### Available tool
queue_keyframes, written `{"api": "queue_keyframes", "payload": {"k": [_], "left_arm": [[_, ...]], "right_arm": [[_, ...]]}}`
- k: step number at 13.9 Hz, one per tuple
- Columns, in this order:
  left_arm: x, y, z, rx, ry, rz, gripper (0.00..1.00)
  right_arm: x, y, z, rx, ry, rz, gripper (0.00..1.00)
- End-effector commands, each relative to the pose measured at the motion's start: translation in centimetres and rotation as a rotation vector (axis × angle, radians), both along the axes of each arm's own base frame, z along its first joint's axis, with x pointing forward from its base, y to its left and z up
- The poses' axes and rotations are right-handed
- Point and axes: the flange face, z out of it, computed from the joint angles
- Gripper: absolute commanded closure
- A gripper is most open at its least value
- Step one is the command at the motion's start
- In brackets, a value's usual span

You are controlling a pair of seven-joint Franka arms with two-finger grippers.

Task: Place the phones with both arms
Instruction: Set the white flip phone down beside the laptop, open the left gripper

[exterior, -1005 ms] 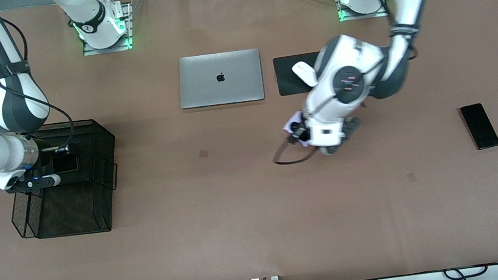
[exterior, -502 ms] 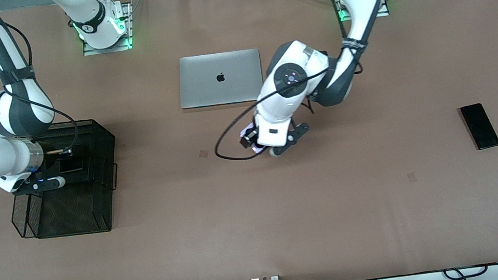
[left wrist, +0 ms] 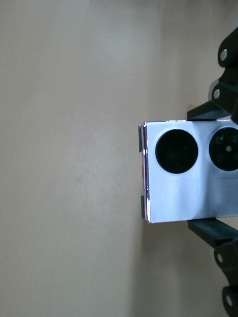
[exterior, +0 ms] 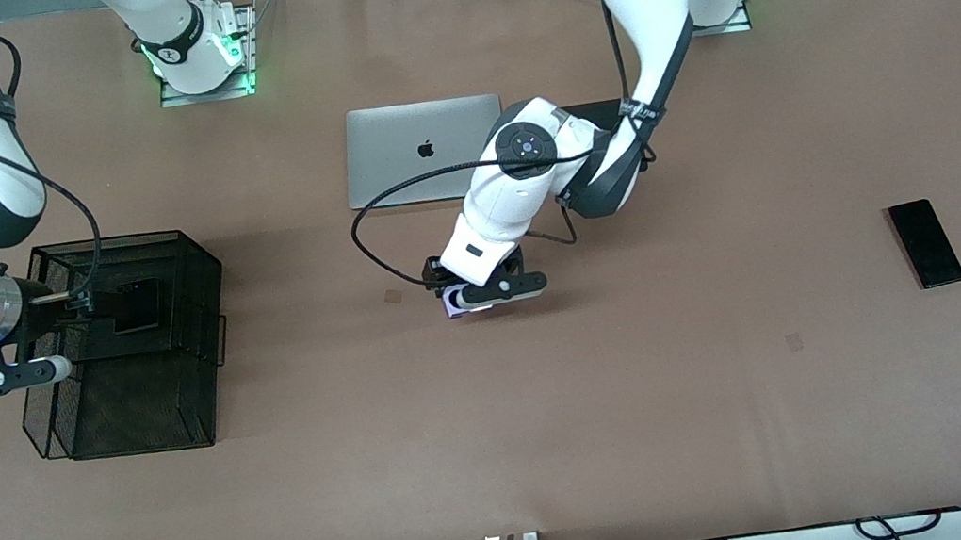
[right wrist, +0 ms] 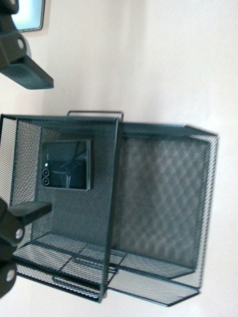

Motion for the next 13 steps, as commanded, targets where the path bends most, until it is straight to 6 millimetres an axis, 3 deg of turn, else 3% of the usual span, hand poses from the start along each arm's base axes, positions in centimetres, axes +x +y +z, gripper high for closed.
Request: {"api": "queue_keyframes", "payload": {"k": [1, 3, 8, 11, 12, 13], "left_arm": [[0.3, -2.9, -1.4, -0.008, -0.076, -0.057, 0.51], [0.4, -3.0, -3.2, 0.051, -0.1, -0.067, 0.51], [0.2, -2.0, -6.2, 0.201, -0.102, -0.124, 0.5], [-0.8, -3.5, -7.3, 0.21, -0.105, -0.143, 0.5], [-0.7, -3.6, -7.3, 0.208, -0.11, -0.141, 0.41], [-0.5, -3.7, -7.2, 0.201, -0.114, -0.137, 0.25]], "right_arm": [[0.8, 2.6, 0.0, 0.005, -0.034, 0.037, 0.0], [1.7, 2.9, 0.5, 0.01, -0.113, 0.042, 0.0], [1.8, 2.9, 0.4, 0.006, -0.115, 0.059, 0.0], [1.8, 2.9, 0.4, 0.001, -0.116, 0.051, 0.0], [1.8, 2.9, 0.3, 0.003, -0.114, 0.046, 0.0], [1.8, 2.9, 0.2, 0.004, -0.112, 0.046, 0.0]]}}
